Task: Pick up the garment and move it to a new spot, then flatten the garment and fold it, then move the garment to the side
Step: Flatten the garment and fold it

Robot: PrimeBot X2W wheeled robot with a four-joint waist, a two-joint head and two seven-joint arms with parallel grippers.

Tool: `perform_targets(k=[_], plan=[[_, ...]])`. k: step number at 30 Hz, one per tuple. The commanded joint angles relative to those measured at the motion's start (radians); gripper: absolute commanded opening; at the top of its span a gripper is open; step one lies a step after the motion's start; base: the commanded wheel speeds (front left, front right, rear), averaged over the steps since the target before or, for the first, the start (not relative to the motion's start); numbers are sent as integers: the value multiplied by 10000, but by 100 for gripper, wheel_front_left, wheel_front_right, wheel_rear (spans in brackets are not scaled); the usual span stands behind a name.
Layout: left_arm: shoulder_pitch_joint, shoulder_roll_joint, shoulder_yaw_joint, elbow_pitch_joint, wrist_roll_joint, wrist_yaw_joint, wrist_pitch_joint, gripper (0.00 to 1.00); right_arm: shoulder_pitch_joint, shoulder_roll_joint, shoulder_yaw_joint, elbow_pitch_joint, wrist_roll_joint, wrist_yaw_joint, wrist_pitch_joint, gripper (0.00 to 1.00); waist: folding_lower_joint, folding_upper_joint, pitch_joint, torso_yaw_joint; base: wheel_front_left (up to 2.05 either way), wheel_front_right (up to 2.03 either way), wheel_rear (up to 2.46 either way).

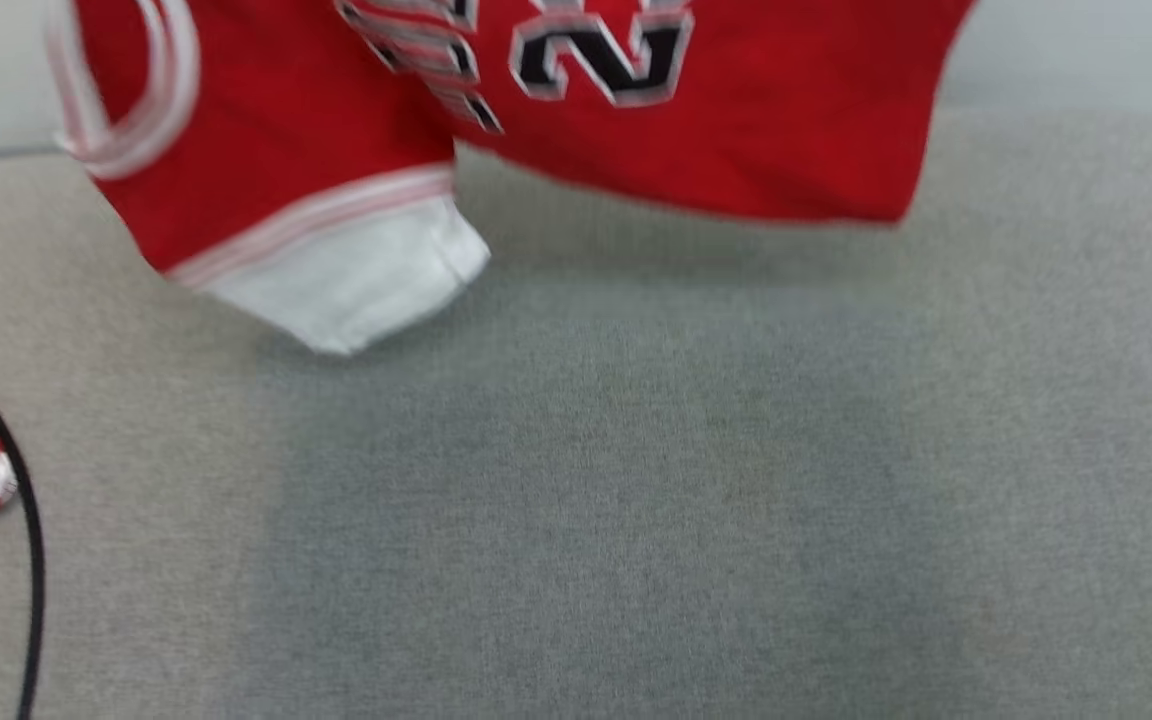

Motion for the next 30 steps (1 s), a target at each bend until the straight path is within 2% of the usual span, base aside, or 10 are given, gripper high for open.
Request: perform_targets(k=[1, 4, 9, 14, 18, 22, 26, 30], plan=[[-681, 121, -180, 389, 286, -54, -535, 0, -606, 172, 162, 519, -317, -3, -529, 0, 0, 0, 1558, -289, 0, 0, 0], [-1831, 396, -569, 910, 620, -58, -1522, 0, -1892, 508, 224, 1504, -867, -5, -1677, 0, 0, 0, 2261, -539, 0, 0, 0], [-3074, 544, -1066, 983, 211, -36, -2034, 0, -3509, 624, 187, 3031, -1801, -5, -3487, 0, 0, 0, 3144, -645, 0, 0, 0], [-3313, 677, -1332, -29, -441, -38, -2058, 0, -4347, 575, 51, 4015, -2198, -5, -3938, 0, 0, 0, 4012, -359, 0, 0, 0], [-2518, 798, -1790, -1135, -1178, -38, -2064, 0, -4380, 602, -22, 4770, -2160, -3, -4113, 0, 0, 0, 4551, -62, 0, 0, 0], [-1358, 1276, -2268, -2259, -2203, -39, -2069, 0, -3654, 697, 115, 5233, -2025, -3, -4217, 0, 0, 0, 4516, 122, 0, 0, 0], [612, 1758, -2551, -3435, -3129, -39, -2068, 0, -2465, 588, 606, 5249, -1644, -5, -4268, 0, 0, 0, 4066, 294, 0, 0, 0], [3073, 2478, -2563, -4713, -3871, -39, -2067, 0, -748, 316, 1132, 4662, -723, -5, -4267, 0, 0, 0, 3277, 403, 0, 0, 0]])
